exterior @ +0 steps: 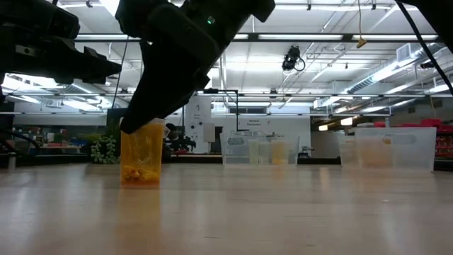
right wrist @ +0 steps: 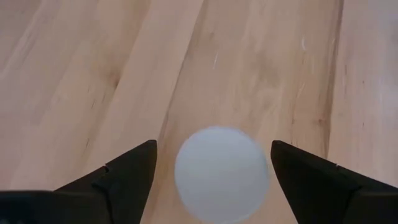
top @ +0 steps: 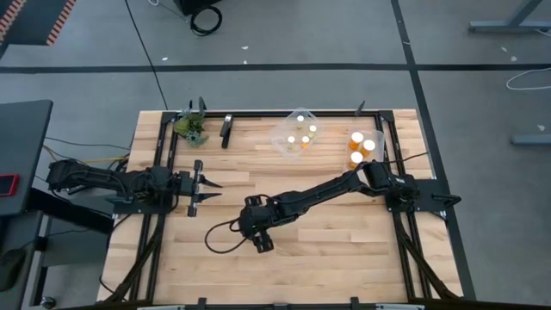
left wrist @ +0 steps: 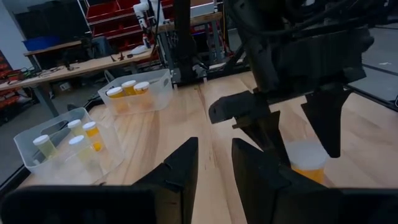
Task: Pick and place medicine bottles into bin by pill shape (circle, oval)
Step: Put the big orange pill bottle into the right transparent bin
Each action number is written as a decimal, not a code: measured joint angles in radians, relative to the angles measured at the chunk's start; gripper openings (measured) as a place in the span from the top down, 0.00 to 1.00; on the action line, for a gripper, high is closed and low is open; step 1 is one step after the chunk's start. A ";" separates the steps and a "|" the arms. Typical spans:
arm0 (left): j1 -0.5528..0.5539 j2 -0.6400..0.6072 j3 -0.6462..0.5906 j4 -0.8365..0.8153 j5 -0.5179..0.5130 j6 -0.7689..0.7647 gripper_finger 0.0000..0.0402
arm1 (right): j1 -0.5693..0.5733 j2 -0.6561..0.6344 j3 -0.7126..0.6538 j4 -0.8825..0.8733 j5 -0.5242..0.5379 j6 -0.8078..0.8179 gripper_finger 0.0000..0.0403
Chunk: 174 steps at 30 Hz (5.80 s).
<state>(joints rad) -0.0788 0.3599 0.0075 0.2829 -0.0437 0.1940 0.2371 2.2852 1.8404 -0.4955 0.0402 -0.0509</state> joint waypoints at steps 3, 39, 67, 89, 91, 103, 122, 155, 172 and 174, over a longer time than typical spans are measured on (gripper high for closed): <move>0.000 0.000 0.000 0.000 0.000 0.000 0.73 | -0.001 0.000 0.000 -0.006 0.000 0.002 0.22; 0.000 0.000 0.000 0.001 0.000 0.000 0.73 | -0.037 -0.183 0.012 -0.490 0.448 0.233 0.43; 0.000 0.000 0.000 0.001 0.000 0.000 0.73 | -0.190 -1.049 -0.872 -0.526 0.601 0.831 0.43; 0.000 0.000 0.000 0.001 0.000 0.000 0.73 | -0.565 -1.146 -0.984 -0.494 0.603 0.595 0.42; 0.000 0.000 0.000 0.001 0.000 0.000 0.73 | -0.595 -1.139 -0.984 -0.462 0.587 0.559 0.42; 0.000 0.000 0.000 0.001 0.000 0.000 0.73 | -0.657 -1.139 -1.025 -0.355 0.490 0.493 0.42; 0.000 0.000 0.000 0.001 0.000 0.000 0.73 | -0.688 -1.139 -1.152 -0.271 0.432 0.524 0.42; 0.000 0.000 0.000 0.001 0.000 0.000 0.73 | -0.689 -1.139 -1.210 -0.233 0.348 0.574 0.39; 0.000 0.000 0.000 0.001 0.000 0.000 0.73 | -0.686 -1.203 -1.199 -0.237 0.370 0.518 0.39; 0.000 0.000 0.000 0.001 0.000 0.000 0.73 | -0.686 -1.224 -1.187 -0.235 0.370 0.513 0.39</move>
<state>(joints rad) -0.0788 0.3595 0.0077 0.2836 -0.0438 0.1940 -0.4488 1.0614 0.6530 -0.7300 0.4099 0.4621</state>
